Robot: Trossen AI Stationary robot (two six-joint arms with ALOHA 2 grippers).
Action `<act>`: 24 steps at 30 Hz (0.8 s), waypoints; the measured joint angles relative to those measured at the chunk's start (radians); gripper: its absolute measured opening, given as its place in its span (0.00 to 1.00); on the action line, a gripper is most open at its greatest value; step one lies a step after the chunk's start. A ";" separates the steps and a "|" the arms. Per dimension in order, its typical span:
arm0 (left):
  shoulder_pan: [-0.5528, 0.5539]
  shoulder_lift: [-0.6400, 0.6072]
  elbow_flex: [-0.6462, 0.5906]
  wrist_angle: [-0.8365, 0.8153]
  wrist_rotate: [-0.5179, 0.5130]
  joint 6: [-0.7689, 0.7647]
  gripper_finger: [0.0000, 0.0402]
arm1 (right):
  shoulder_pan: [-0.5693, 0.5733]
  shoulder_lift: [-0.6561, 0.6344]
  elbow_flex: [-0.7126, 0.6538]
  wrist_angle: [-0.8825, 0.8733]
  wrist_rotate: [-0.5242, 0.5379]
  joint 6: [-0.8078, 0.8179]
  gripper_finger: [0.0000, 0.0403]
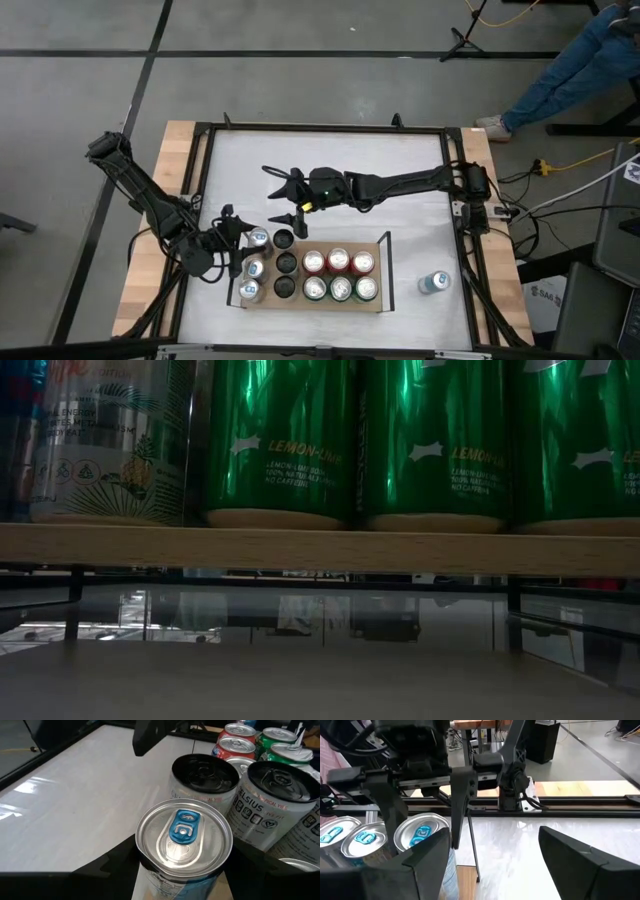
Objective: Place canned beverage on shelf
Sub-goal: Put the top blue soda can on the shelf aligned with the other blue soda can
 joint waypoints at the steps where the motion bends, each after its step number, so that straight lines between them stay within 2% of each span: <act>1: 0.000 0.000 0.004 -0.005 0.001 -0.002 0.57 | -0.001 0.000 0.000 0.002 0.000 0.000 0.73; 24: 0.001 0.001 0.027 -0.027 0.055 0.029 0.57 | 0.001 0.000 0.000 -0.025 -0.001 -0.005 0.73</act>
